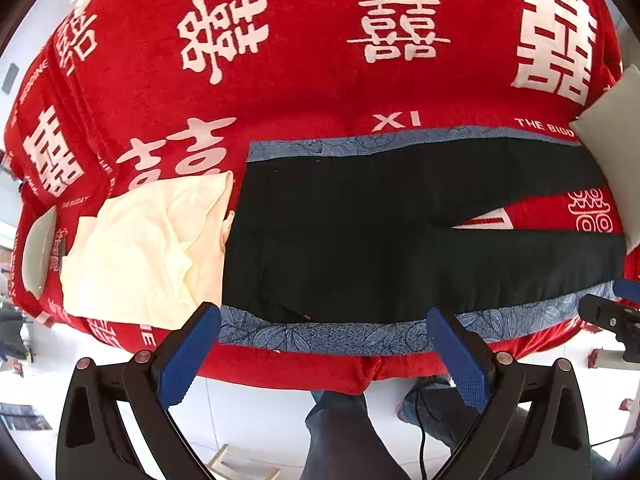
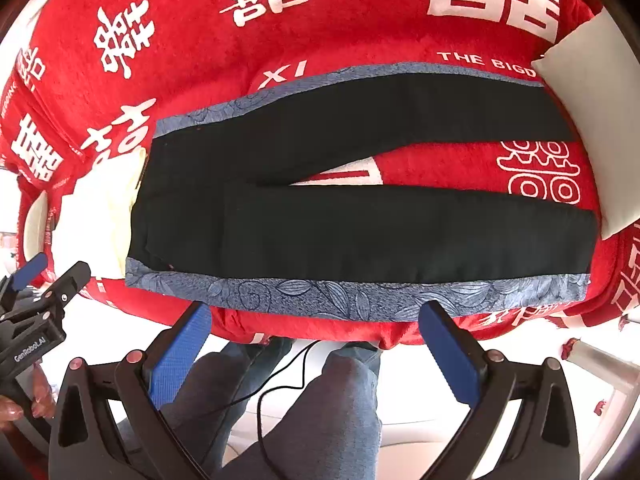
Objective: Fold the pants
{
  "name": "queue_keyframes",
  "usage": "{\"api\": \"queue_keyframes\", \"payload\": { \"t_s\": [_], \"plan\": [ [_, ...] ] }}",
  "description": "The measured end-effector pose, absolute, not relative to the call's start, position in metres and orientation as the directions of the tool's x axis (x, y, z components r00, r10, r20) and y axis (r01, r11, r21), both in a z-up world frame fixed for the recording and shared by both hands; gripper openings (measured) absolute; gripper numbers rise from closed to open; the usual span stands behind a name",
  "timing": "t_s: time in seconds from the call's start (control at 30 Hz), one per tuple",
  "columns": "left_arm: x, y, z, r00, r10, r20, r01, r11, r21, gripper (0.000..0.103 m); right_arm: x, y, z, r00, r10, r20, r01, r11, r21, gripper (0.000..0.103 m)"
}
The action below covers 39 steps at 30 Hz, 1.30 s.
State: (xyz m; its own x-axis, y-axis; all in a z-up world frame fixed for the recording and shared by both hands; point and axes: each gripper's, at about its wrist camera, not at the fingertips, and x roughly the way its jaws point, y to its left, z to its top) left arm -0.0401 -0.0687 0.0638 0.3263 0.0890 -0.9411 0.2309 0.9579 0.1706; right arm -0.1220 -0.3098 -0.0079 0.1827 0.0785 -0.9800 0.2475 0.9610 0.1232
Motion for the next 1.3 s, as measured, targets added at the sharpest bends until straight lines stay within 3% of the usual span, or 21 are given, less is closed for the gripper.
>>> {"api": "queue_keyframes", "payload": {
  "t_s": [0.33, 0.63, 1.1, 1.3],
  "plan": [
    [-0.056, -0.069, 0.061, 0.299, 0.105, -0.948, 0.116, 0.982, 0.146, 0.103, -0.132, -0.326, -0.013, 0.146, 0.083, -0.986, 0.186, 0.976, 0.11, 0.103],
    [-0.062, -0.056, 0.043, 0.242, 0.093, -0.966, 0.11, 0.986, 0.123, 0.103, -0.146, -0.321, -0.029, 0.107, 0.119, -0.987, 0.215, 0.967, 0.14, 0.103],
    [-0.055, -0.007, -0.031, 0.114, 0.065, -0.991, 0.129, 0.988, 0.08, 0.103, -0.15, -0.27, -0.086, 0.049, 0.161, -0.986, 0.312, 0.935, 0.168, 0.103],
    [-0.058, 0.014, -0.061, 0.077, -0.013, -0.997, 0.084, 0.996, -0.007, 0.103, -0.154, -0.251, -0.117, 0.06, 0.246, -0.967, 0.359, 0.899, 0.251, 0.103]
  ]
}}
